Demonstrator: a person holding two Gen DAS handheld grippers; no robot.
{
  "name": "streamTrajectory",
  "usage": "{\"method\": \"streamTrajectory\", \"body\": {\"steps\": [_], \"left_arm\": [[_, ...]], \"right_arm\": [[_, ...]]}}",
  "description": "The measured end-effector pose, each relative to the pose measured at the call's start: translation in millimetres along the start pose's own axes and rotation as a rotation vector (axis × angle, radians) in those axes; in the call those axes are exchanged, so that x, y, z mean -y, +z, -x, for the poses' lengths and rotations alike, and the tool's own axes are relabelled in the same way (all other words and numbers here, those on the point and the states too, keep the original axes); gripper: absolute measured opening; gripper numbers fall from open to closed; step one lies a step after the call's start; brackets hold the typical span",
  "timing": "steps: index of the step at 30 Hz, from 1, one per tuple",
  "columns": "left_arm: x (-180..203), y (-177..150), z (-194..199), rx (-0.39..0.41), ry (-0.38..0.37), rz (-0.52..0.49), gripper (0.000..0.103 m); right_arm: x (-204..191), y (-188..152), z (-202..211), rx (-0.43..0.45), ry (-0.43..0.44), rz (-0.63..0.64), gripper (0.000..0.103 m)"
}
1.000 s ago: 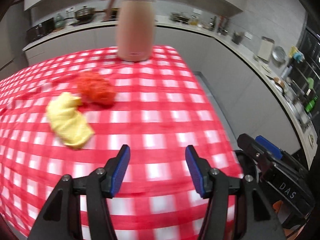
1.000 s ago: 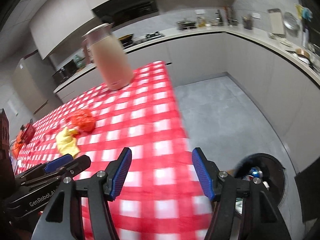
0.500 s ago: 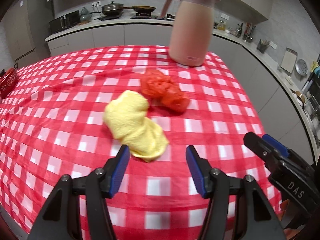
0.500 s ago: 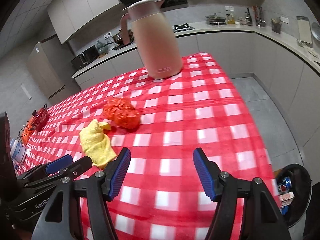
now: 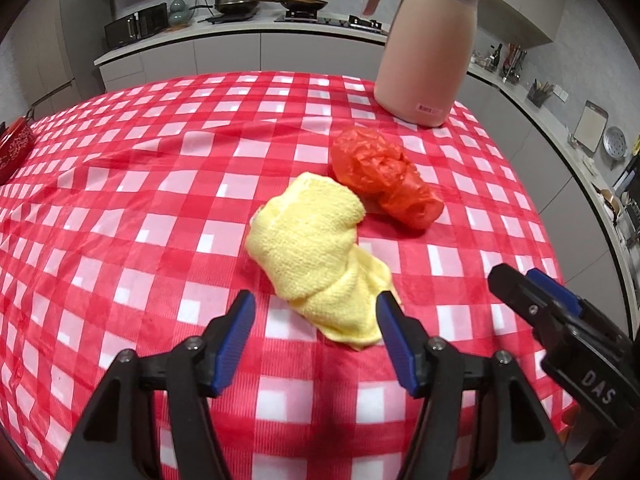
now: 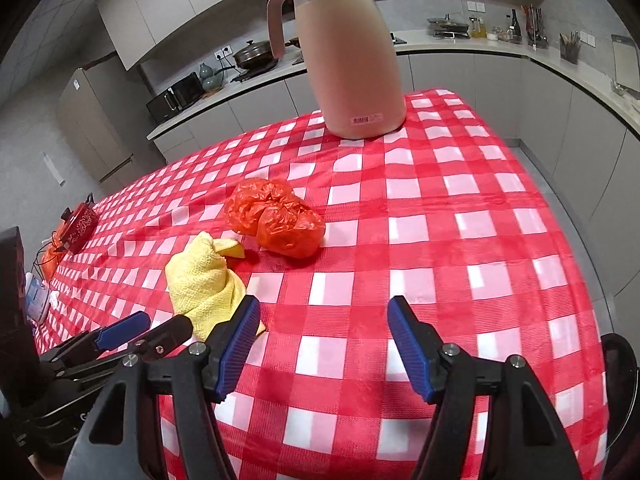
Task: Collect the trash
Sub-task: 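Grasp the yellow cloth with the left gripper while the right gripper grasps the red plastic bag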
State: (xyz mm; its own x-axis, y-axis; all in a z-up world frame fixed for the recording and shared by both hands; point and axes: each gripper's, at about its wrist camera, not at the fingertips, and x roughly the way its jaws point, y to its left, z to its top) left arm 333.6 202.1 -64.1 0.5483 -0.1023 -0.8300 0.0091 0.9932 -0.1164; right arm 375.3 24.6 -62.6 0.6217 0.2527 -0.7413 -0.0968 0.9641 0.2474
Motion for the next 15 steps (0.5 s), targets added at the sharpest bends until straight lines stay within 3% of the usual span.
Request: {"method": "streamTrajectory", "body": {"steps": [15], "left_arm": [[-11.5,22.2,-45.4,-0.023,-0.037,-0.024,0.065]], "right_arm": [[-7.1,12.5,-31.0,-0.006,-0.026,-0.017,0.068]]}}
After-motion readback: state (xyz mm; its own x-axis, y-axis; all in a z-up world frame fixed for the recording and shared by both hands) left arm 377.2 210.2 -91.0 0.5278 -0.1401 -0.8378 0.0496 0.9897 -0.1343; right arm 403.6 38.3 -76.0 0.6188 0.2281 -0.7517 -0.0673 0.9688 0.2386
